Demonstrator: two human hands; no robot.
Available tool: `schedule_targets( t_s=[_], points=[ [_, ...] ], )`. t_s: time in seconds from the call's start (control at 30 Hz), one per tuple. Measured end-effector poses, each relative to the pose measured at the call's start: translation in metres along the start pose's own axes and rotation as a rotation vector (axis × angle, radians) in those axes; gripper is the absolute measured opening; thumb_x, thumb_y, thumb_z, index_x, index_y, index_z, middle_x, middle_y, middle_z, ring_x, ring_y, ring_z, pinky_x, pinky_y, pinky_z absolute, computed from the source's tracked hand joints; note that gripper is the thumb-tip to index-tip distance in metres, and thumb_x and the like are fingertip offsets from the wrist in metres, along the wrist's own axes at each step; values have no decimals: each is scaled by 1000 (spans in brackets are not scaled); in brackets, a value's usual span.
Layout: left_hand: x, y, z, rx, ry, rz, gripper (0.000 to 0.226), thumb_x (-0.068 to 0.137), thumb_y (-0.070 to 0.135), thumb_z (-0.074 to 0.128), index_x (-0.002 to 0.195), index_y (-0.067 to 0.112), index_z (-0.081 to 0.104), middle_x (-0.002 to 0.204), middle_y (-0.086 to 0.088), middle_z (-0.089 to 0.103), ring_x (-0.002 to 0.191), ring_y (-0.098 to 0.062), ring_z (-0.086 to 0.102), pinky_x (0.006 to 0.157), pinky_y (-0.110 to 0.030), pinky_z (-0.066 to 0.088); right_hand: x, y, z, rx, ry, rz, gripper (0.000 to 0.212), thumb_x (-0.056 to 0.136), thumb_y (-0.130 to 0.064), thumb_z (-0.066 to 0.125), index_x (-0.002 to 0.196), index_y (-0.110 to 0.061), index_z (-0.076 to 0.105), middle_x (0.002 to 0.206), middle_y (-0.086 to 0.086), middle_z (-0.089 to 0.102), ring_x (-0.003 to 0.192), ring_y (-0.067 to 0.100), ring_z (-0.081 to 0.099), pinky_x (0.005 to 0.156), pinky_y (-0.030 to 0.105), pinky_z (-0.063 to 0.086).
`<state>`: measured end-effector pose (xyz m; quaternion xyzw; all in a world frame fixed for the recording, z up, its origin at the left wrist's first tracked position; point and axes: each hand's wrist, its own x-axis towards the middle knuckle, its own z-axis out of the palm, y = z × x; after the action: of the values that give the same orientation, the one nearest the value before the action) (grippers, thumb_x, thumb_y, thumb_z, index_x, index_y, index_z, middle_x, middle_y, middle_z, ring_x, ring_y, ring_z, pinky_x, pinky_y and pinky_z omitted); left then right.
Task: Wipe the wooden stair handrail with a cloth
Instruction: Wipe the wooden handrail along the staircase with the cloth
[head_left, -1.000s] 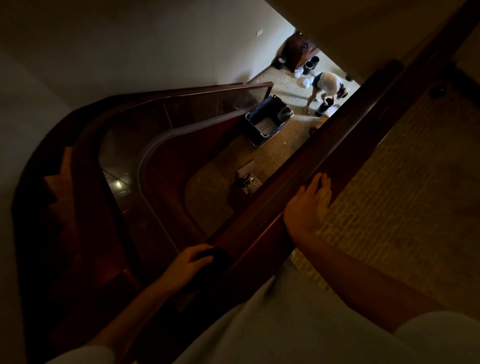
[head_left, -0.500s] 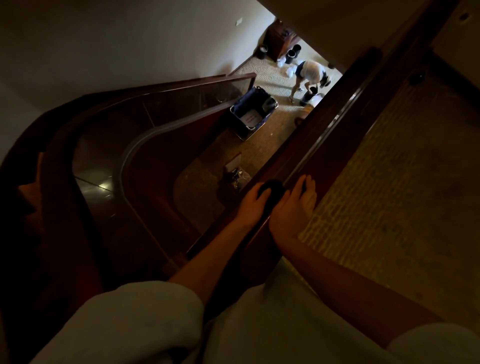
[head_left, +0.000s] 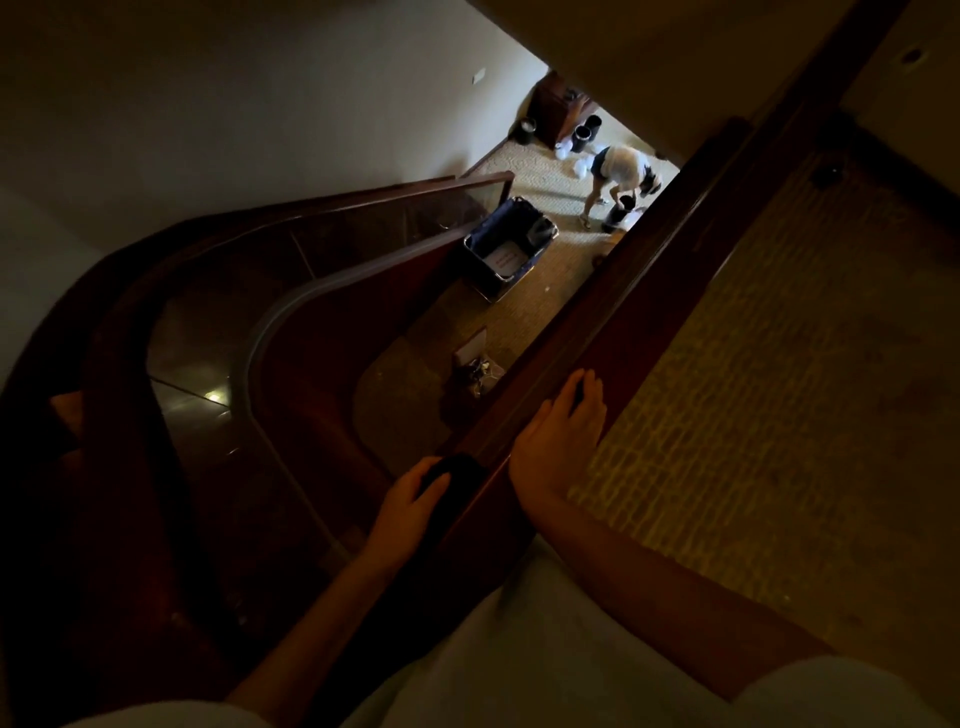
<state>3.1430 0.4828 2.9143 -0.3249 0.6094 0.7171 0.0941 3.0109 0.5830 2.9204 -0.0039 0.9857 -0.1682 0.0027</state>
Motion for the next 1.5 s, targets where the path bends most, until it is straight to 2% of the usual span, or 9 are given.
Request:
schedule_targets(
  t_s=[0.23, 0.47, 0.67, 0.77, 0.93, 1.1, 1.27, 1.4, 1.5],
  points=[
    [-16, 12, 3, 94, 111, -39, 26, 101, 13, 46, 104, 29, 66, 97, 9, 72, 88, -6, 69, 73, -21, 52, -2, 1, -5, 129, 20, -33, 53, 98, -12, 53, 148, -3, 36, 156, 20, 29, 146, 35, 24, 119, 43, 15],
    [33, 91, 58, 146, 66, 59, 23, 102, 14, 45, 112, 26, 62, 109, 1, 67, 88, -4, 69, 67, -14, 51, 4, 23, -15, 479, -170, -112, 45, 105, -26, 39, 149, -18, 34, 160, 0, 22, 147, 9, -2, 117, 21, -9],
    [85, 165, 160, 78, -27, 183, 29, 103, 21, 41, 127, 16, 57, 113, -1, 64, 99, -11, 64, 75, -21, 51, 64, 48, -68, 1136, -211, 59, 58, 92, -54, 42, 146, -39, 24, 149, -16, 32, 135, -3, 35, 104, 8, 33],
    [100, 185, 203, 200, -29, 300, 27, 104, 30, 38, 117, 25, 61, 114, 1, 65, 96, -7, 67, 74, -20, 56, 122, 70, -89, 1185, -121, 136, 66, 90, -52, 51, 149, -30, 31, 151, -6, 37, 136, 9, 40, 108, 27, 40],
    [144, 186, 223, 518, 299, 482, 37, 103, 16, 43, 139, 14, 46, 139, -5, 47, 125, -15, 50, 101, -26, 42, 182, 103, -85, 1019, 33, 242, 47, 98, -27, 55, 143, -19, 42, 145, 7, 43, 130, 20, 45, 101, 32, 41],
    [176, 152, 225, 988, 375, 312, 44, 105, 25, 36, 148, 11, 36, 144, -7, 48, 128, -17, 49, 108, -24, 33, 197, 117, -57, 524, -40, -273, 41, 91, -40, 64, 128, -21, 62, 134, 8, 47, 120, 22, 43, 95, 34, 42],
    [179, 152, 229, 928, 399, 258, 42, 101, 26, 38, 140, 12, 44, 129, -11, 57, 114, -26, 56, 96, -40, 45, 245, 116, -39, 331, -36, -382, 37, 91, -35, 68, 124, -19, 64, 127, 15, 52, 112, 33, 50, 87, 44, 50],
    [175, 158, 234, 858, 399, 275, 48, 98, 31, 33, 137, 7, 48, 127, -13, 59, 113, -26, 58, 97, -44, 46, 316, 133, -49, 287, -2, -117, 40, 94, -33, 62, 131, -19, 58, 132, 20, 43, 115, 34, 46, 91, 47, 48],
    [173, 163, 235, 841, 402, 244, 48, 98, 32, 34, 136, 9, 49, 127, -10, 59, 113, -22, 58, 98, -41, 45, 288, 144, -53, 199, 44, -278, 42, 86, -27, 74, 126, -17, 64, 115, 22, 54, 98, 36, 55, 75, 48, 53]
  ],
)
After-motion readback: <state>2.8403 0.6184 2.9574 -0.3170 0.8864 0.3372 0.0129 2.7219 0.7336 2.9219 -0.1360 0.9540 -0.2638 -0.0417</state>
